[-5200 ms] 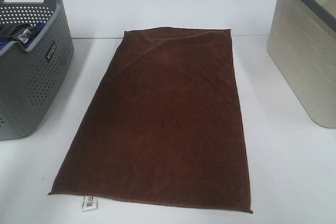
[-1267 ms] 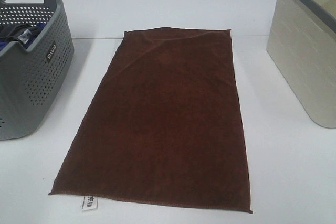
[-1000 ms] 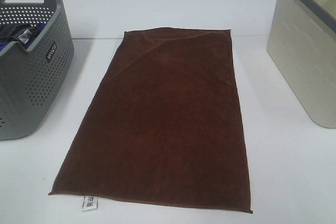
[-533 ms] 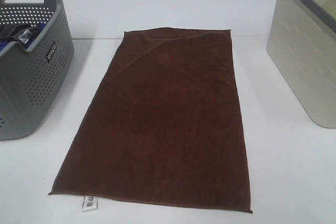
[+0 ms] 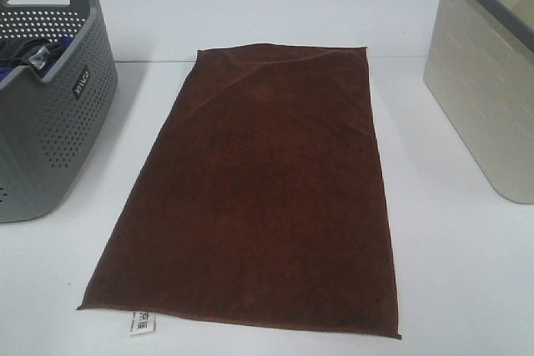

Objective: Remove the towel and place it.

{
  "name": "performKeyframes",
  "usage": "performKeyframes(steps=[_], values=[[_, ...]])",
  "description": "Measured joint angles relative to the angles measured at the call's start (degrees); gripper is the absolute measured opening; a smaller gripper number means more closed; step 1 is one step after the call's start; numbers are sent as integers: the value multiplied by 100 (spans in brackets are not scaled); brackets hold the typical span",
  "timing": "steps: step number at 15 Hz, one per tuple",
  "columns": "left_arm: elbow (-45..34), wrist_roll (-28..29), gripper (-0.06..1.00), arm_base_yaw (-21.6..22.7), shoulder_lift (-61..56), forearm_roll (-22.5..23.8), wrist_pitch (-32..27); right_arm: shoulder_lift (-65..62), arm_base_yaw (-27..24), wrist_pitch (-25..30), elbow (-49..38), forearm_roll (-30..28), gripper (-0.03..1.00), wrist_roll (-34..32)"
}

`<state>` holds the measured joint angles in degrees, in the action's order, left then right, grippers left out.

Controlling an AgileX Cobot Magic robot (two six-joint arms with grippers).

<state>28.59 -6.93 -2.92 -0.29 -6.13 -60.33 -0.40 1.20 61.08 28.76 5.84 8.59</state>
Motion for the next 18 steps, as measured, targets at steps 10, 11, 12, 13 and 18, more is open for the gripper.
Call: performKeyframes(steps=[10,11,12,13,18], values=[[0,0,71,0,0,0,0,0,-178,0,0,6,75,0],[0,0,71,0,0,0,0,0,-178,0,0,6,75,0],[0,0,71,0,0,0,0,0,-178,0,0,6,75,0],[0,0,71,0,0,0,0,0,-178,0,0,6,75,0],[0,0,71,0,0,0,0,0,-178,0,0,6,75,0]])
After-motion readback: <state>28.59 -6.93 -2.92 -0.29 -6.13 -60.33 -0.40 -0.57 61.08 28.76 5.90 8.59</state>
